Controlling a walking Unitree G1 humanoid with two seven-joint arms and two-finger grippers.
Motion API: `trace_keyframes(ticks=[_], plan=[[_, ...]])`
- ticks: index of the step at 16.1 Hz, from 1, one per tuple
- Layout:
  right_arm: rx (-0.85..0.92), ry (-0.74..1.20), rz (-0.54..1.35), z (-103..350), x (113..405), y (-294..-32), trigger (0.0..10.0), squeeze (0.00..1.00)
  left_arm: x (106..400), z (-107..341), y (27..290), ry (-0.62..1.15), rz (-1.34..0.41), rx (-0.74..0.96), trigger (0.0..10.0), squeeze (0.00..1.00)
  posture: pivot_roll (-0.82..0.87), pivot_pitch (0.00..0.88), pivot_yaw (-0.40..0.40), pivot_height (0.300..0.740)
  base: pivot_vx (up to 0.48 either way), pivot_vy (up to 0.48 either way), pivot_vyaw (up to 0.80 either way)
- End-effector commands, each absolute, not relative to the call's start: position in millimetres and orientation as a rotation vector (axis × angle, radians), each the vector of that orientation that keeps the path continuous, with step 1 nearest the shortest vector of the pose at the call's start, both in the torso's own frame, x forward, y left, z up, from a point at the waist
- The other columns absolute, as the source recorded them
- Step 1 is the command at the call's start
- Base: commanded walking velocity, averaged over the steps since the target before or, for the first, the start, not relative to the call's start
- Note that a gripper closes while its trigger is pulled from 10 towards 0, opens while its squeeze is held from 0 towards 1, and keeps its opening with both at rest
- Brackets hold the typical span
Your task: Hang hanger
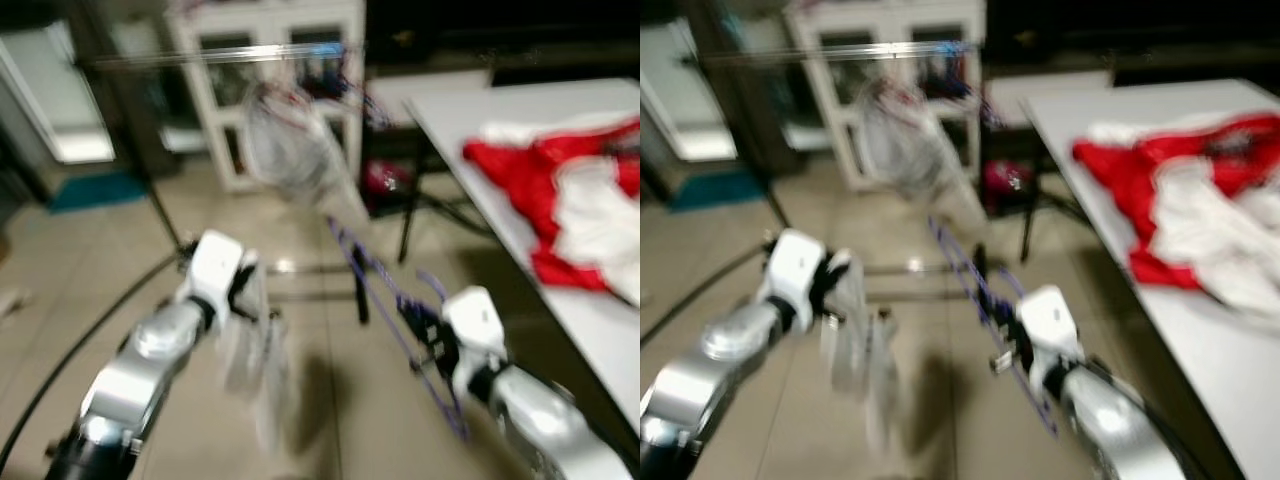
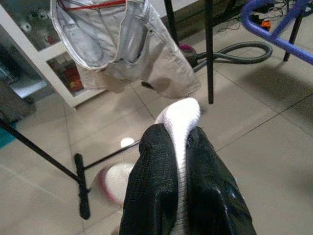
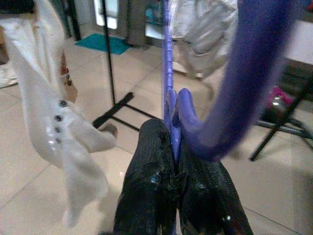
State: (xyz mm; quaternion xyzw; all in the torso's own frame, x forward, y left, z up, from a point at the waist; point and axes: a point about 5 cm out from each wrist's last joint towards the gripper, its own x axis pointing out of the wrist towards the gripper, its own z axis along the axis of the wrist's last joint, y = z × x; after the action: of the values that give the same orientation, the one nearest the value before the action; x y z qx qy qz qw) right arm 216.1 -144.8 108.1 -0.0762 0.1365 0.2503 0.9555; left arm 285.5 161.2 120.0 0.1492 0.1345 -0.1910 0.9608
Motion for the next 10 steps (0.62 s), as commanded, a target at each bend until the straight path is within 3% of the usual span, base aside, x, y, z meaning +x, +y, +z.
trace_keyframes(ticks=[1, 8, 10], plan=[[-0.205, 0.300, 0.541, 108, 219, -147, 10.0, 0.00, 293, 123, 153, 0.246, -0.461, 0.365, 10.0, 0.00, 0.03, 0.000, 0.073, 0.740, 0.000, 0.000, 0.00], [-0.380, 0.347, 0.775, 109, 217, -159, 10.0, 0.00, 323, 139, 172, 0.250, -0.621, 0.534, 10.0, 0.00, 0.06, 0.061, 0.090, 0.740, 0.000, 0.000, 0.00], [-0.399, 0.334, 0.774, 113, 223, -160, 10.0, 0.00, 328, 150, 167, 0.216, -0.724, 0.528, 10.0, 0.00, 0.06, 0.083, 0.101, 0.740, 0.000, 0.000, 0.00]])
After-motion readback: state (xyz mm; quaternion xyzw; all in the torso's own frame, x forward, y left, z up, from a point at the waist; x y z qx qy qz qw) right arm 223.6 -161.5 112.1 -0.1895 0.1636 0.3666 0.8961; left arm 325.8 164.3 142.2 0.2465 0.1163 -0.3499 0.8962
